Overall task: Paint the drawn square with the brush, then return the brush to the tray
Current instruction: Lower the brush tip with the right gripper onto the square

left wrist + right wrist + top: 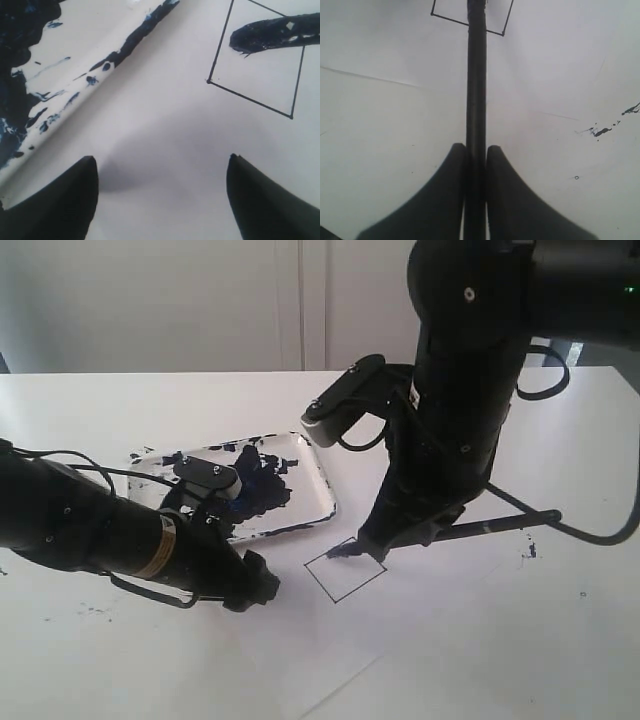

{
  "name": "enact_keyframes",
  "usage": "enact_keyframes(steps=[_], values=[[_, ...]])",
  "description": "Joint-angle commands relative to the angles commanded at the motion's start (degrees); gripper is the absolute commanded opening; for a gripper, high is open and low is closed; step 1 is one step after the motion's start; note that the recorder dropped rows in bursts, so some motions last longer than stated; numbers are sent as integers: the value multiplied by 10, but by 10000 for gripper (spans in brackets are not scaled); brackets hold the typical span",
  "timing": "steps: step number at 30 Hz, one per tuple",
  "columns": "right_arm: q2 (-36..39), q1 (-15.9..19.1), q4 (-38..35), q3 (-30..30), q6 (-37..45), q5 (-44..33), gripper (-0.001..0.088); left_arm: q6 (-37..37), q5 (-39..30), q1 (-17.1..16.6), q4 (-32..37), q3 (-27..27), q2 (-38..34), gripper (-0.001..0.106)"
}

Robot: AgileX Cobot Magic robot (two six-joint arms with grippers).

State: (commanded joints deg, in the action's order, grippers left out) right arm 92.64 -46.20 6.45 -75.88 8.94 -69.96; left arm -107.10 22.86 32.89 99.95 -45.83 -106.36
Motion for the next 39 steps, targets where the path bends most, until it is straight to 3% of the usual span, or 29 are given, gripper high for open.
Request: enact_keyframes(steps=[6, 12, 39], values=[[0, 0, -5, 0, 0, 0, 0, 7, -36, 0, 0, 6, 0, 749], [0, 0, -20, 0, 0, 0, 0, 19, -106, 0, 0, 48, 0, 749], [2, 0, -126, 0, 29, 0, 0, 18, -104, 0, 0, 64, 0, 749]])
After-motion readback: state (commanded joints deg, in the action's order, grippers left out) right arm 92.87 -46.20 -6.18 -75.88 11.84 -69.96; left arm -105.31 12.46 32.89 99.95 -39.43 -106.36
